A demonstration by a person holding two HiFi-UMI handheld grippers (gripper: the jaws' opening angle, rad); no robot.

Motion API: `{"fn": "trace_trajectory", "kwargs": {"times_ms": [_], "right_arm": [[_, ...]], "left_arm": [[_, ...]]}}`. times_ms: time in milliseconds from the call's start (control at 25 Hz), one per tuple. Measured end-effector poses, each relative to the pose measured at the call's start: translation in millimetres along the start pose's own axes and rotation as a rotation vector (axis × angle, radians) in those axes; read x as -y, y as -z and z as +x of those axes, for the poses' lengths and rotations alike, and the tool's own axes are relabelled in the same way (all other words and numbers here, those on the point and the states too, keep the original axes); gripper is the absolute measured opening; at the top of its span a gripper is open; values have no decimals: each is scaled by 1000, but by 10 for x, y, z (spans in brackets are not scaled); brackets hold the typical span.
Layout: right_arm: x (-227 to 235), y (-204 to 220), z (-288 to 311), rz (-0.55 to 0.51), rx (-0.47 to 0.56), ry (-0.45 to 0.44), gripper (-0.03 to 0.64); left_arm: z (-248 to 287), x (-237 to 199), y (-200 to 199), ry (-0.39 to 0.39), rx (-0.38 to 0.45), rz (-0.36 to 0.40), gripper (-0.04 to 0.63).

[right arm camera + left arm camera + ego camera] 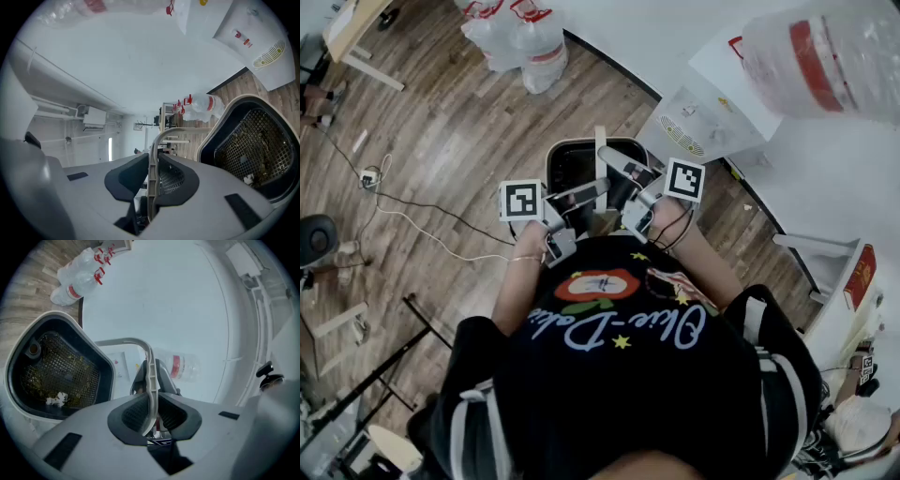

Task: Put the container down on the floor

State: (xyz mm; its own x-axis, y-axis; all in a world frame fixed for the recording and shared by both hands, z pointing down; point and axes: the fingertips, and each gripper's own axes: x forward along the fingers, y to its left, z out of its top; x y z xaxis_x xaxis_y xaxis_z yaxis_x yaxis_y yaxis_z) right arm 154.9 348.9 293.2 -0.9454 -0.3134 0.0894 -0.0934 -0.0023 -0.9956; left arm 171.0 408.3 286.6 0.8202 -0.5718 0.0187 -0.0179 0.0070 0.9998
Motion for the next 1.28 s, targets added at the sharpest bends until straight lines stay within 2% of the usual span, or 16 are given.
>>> {"fn": "trace_trajectory", "kwargs": {"times_ms": [120,640,1280], "right_arm": [[10,-3,-4,-2,3,4,57],[6,-20,-15,-4,29,8,57],[33,-50,343,12,92,23,57]], "left_arm": [[2,-2,13,-1,0,-18,58],[8,-10,-7,0,-18,13,58],[-217,-87,-321,14,-62,-11,57]]}}
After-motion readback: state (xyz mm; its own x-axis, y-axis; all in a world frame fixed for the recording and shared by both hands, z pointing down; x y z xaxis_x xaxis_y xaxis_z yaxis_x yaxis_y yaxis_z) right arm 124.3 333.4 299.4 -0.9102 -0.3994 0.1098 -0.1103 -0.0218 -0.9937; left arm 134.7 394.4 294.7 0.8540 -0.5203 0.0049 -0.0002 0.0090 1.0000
